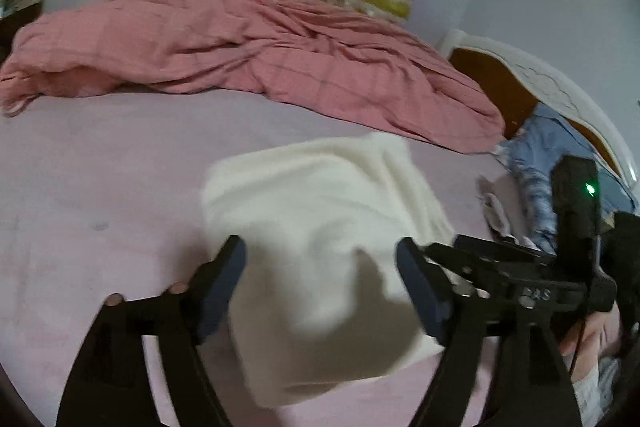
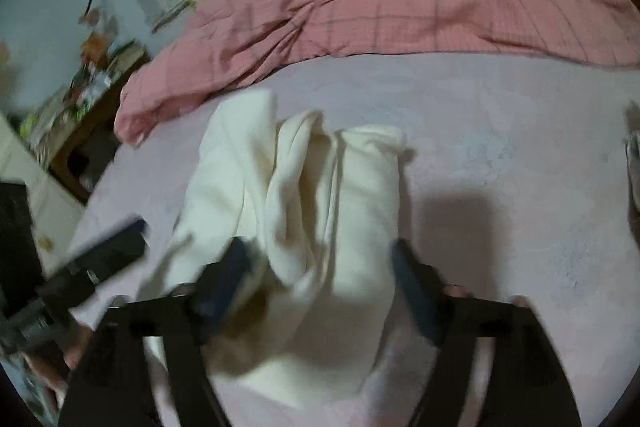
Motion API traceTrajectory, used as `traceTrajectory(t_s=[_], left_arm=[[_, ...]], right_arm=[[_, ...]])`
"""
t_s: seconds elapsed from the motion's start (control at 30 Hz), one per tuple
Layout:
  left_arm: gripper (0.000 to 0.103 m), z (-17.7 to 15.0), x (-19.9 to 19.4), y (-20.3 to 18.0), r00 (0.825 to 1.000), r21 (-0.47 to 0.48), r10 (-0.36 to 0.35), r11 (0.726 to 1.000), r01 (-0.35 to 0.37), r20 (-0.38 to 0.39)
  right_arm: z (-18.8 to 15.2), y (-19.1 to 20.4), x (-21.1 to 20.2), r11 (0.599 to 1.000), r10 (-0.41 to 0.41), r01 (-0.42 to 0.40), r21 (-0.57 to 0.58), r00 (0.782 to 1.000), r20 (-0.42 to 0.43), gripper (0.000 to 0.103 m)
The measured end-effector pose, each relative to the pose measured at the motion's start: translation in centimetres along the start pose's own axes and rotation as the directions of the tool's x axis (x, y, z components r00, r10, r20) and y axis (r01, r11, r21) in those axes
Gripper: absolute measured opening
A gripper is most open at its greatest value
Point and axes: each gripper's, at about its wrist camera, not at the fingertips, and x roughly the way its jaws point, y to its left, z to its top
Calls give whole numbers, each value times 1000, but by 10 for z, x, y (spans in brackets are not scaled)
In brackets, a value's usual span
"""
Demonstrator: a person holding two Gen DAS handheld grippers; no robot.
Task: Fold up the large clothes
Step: 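Clamp the folded hoodie bundle between both tools and lift it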
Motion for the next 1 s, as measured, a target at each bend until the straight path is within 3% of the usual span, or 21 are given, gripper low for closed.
traceTrajectory(t_s=[0.07, 0.1, 0.17, 0.23, 0.33, 0.43, 0.53, 0.6, 0.63, 0.67, 0.73, 0.8, 0.87, 1.0], left_arm=[[92, -1, 7, 13, 999, -58, 2, 998, -4, -41], [96, -3, 14, 22, 997, -101, -11, 995, 4, -73], [99, -10, 27, 35, 990, -165, -45, 986, 24, -130], [103, -21, 39, 50, 976, -248, -141, 964, 98, -164], [103, -34, 58, 73, 930, -419, -319, 881, 219, -185], [103, -38, 63, 79, 909, -419, -373, 867, 269, -188], [103, -44, 74, 92, 876, -481, -447, 818, 316, -183], [103, -47, 84, 96, 853, -490, -478, 806, 332, -210], [103, -46, 85, 94, 850, -474, -477, 815, 333, -224], [96, -44, 81, 91, 858, -455, -462, 829, 326, -227], [84, -37, 68, 81, 882, -387, -411, 870, 305, -229], [73, -29, 53, 73, 904, -340, -373, 895, 290, -210], [72, -26, 42, 66, 909, -321, -371, 898, 300, -189], [72, -20, 13, 48, 898, -253, -426, 886, 389, -111]], right_arm=[[-1, -3, 0, 1000, -3, 3, 15, 1000, 16, 95], [-1, -9, 2, 998, 8, -9, 61, 1000, 15, 103], [-3, -22, 8, 989, 63, -63, 131, 998, 2, 103], [-9, -37, 20, 967, 148, -139, 212, 989, -27, 103], [-20, -57, 42, 926, 262, -233, 298, 963, -63, 103], [-28, -68, 60, 864, 388, -345, 368, 920, -49, 103], [-34, -69, 76, 819, 474, -429, 381, 880, -29, 103], [-36, -67, 80, 821, 481, -448, 354, 877, -7, 97], [-36, -66, 79, 827, 473, -444, 345, 881, 0, 95], [-36, -65, 77, 832, 465, -439, 339, 885, 4, 90], [-35, -62, 67, 852, 433, -417, 316, 901, 21, 82], [-34, -52, 54, 875, 394, -389, 287, 918, 43, 78], [-31, -41, 42, 900, 358, -361, 242, 932, 59, 77], [-25, -25, -8, 936, 304, -322, 146, 944, 132, 77]])
